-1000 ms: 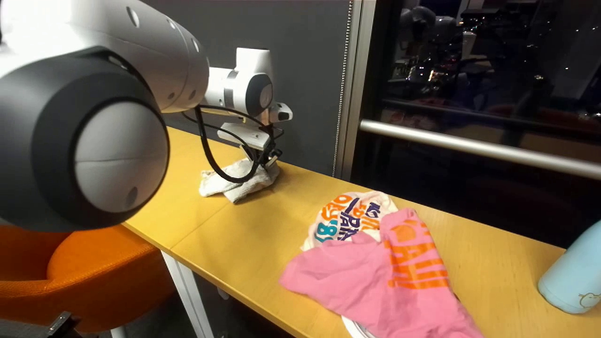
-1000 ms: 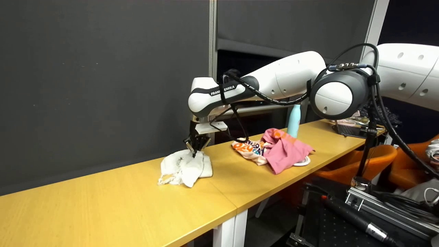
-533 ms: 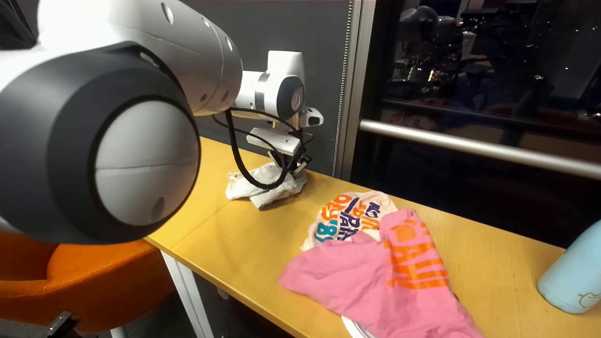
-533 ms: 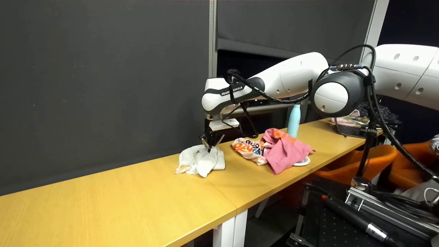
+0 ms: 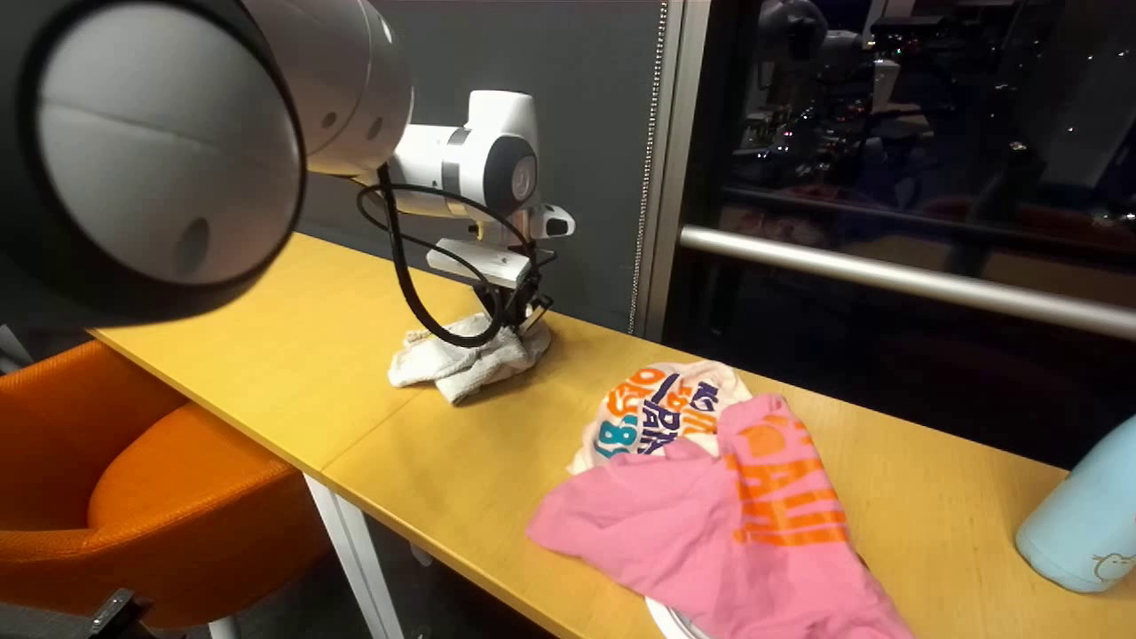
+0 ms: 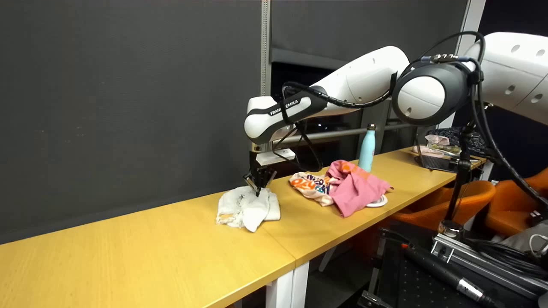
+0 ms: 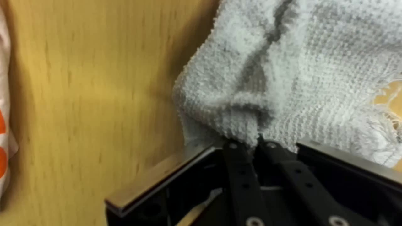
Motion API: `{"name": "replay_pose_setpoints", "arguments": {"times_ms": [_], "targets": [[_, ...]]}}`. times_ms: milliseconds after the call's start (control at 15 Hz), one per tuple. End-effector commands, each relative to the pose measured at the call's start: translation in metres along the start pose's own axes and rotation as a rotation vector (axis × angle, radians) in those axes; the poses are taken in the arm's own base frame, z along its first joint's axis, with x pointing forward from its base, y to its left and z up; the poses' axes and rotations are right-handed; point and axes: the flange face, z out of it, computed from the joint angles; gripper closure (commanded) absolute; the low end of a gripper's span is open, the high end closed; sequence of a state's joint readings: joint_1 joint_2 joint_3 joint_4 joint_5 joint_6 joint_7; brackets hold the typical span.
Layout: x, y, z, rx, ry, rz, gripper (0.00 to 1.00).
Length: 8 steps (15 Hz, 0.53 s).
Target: Wipe the table with the white cloth
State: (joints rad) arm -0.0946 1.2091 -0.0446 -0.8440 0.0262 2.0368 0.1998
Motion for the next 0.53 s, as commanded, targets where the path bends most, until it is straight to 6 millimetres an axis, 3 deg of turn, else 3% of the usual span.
{"name": "replay_pose_setpoints", "arguments": {"times_ms": [0, 267, 467], "targets": [[-0.035, -0.042, -0.007, -0.017, -0.031, -0.091, 0.98], [-0.08, -0.118, -0.013, -0.041, 0.019, -0.232, 0.98], [-0.123, -0.189, -0.018, -0.037, 0.055, -0.307, 0.98]]}}
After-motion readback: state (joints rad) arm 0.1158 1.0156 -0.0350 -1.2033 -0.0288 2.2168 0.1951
